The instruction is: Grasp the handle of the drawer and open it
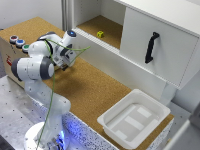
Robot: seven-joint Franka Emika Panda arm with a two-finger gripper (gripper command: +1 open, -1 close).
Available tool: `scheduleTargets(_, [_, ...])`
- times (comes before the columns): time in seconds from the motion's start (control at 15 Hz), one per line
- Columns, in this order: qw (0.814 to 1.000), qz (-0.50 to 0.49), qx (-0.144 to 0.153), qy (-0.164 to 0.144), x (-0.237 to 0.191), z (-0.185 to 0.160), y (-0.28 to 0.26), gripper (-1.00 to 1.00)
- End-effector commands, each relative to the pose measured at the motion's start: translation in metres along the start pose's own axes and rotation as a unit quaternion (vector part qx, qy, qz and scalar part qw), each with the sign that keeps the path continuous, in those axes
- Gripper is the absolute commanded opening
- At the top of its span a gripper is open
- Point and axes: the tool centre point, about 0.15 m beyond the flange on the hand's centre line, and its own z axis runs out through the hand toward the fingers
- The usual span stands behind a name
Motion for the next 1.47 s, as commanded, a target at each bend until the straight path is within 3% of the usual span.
scheduleTargets(0.0, [1.0,0.004,0.025,-0.009,0.007,0.03,0.05,-1.0])
scheduleTargets(1.4, [0.999,0.052,-0.005,-0.001,0.004,0.009,0.106,-1.0])
